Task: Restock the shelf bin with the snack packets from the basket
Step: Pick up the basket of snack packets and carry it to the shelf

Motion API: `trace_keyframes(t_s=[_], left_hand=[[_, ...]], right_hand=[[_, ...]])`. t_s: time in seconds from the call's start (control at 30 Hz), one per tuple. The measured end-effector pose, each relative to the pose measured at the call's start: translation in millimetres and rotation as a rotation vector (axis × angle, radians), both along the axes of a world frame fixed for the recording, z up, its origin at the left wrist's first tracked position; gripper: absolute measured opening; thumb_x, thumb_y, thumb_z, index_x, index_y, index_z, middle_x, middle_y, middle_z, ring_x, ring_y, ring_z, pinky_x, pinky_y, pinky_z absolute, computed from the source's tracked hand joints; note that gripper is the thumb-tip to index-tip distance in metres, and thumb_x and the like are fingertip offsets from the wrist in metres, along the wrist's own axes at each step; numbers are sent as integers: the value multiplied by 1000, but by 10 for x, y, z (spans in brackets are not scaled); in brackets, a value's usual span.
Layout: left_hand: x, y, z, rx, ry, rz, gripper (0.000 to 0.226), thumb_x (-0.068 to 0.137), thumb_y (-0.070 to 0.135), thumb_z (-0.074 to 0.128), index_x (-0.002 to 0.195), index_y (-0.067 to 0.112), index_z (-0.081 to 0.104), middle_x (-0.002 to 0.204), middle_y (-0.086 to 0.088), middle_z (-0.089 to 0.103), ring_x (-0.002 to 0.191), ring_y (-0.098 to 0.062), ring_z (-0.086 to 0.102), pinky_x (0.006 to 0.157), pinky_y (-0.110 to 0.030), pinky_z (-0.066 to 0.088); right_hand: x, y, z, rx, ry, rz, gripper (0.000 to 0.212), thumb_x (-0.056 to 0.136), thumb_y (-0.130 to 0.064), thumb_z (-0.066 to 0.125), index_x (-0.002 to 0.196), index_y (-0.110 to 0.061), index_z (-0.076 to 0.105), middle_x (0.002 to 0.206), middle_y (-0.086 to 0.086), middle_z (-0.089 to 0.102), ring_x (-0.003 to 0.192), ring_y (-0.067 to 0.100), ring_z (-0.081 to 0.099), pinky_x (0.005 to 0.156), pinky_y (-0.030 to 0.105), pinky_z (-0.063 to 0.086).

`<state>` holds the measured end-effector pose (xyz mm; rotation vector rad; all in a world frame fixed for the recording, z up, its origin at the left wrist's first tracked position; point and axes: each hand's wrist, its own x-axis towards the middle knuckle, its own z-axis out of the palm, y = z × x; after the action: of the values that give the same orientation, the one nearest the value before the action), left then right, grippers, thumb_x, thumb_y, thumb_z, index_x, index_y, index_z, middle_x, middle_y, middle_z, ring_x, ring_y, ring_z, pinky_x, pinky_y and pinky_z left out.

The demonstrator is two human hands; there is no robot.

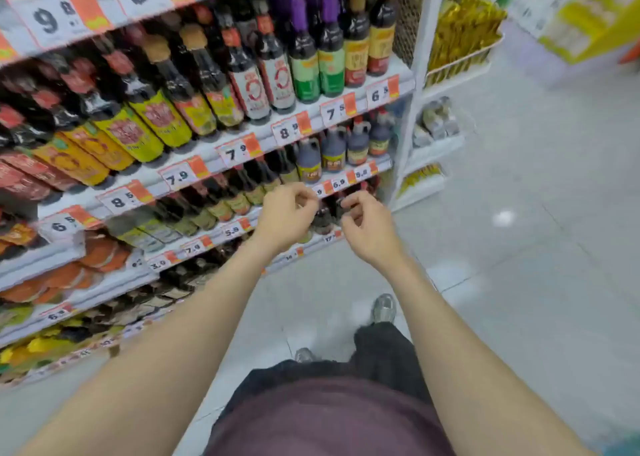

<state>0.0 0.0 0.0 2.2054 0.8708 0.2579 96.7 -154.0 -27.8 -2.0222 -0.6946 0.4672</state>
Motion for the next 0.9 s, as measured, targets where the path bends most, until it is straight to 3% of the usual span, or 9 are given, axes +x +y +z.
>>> trace_keyframes(t_s=[0.07, 0.17, 0.27, 0.33, 0.47, 0.53, 0.63, 0.8, 0.9], left_hand=[[263, -222, -126, -81, 34, -66, 15, 92, 10, 63, 92, 13, 77, 70, 12, 68, 60, 9, 59, 59, -8, 39], [707, -547, -373, -103, 146, -239, 16, 90, 12, 62, 91, 15, 77, 69, 16, 66, 64, 8, 61, 67, -23, 45], [1313, -856, -503, -54, 242, -386, 18, 84, 29, 56, 87, 25, 74, 76, 8, 72, 75, -11, 69, 74, -32, 54], [1786, -1095, -588, -7, 302, -492, 25, 83, 33, 53, 90, 21, 73, 79, 4, 73, 81, -22, 69, 72, -33, 51], [2812, -1562, -722, 101, 462, -707, 18, 93, 27, 61, 107, 19, 70, 89, -1, 71, 90, -27, 65, 75, -32, 45], [3358, -1764, -771, 106, 565, -841, 25, 97, 30, 60, 119, 19, 65, 107, -5, 72, 101, -30, 65, 85, -35, 49], [4127, -2120, -772, 94, 635, -1004, 31, 102, 32, 58, 129, 17, 61, 110, -5, 64, 107, -28, 61, 89, -33, 44], [5297, -2551, -733, -35, 588, -1062, 28, 102, 33, 58, 126, 20, 63, 102, -2, 68, 98, -25, 62, 82, -33, 49], [6159, -2668, -781, -64, 493, -1039, 26, 101, 28, 57, 124, 20, 65, 95, 2, 67, 98, -24, 65, 81, -33, 51]], right_hand=[[213, -272, -143, -82, -15, 7, 24, 87, -20, 56, 109, -19, 66, 69, -12, 61, 74, 19, 65, 80, 41, 54], [540, -775, -435, -236, -22, 11, 32, 88, -24, 51, 118, -21, 62, 67, -11, 58, 78, 28, 64, 81, 44, 53], [920, -1252, -725, -379, -2, -5, 36, 88, -25, 47, 122, -25, 55, 78, 1, 66, 86, 33, 64, 81, 47, 55], [1254, -1560, -906, -420, 47, -51, 35, 88, -22, 47, 123, -25, 55, 78, -1, 61, 91, 32, 64, 78, 45, 55], [1960, -2113, -994, -361, 229, -245, 29, 91, -17, 52, 119, -19, 61, 69, -10, 59, 85, 23, 61, 78, 37, 53], [2325, -2376, -979, -302, 392, -392, 24, 91, -18, 56, 113, -18, 64, 76, -5, 67, 89, 21, 64, 78, 33, 52], [2824, -2775, -915, -181, 588, -607, 14, 94, -23, 57, 103, -17, 67, 78, 6, 76, 79, 18, 68, 64, 24, 47], [3804, -3242, -804, -176, 619, -766, 16, 96, -23, 52, 97, -13, 65, 78, 14, 75, 74, 20, 67, 58, 24, 46], [4662, -3348, -855, -204, 586, -753, 13, 96, -24, 52, 100, -20, 64, 83, 4, 74, 86, 20, 70, 64, 26, 47]])
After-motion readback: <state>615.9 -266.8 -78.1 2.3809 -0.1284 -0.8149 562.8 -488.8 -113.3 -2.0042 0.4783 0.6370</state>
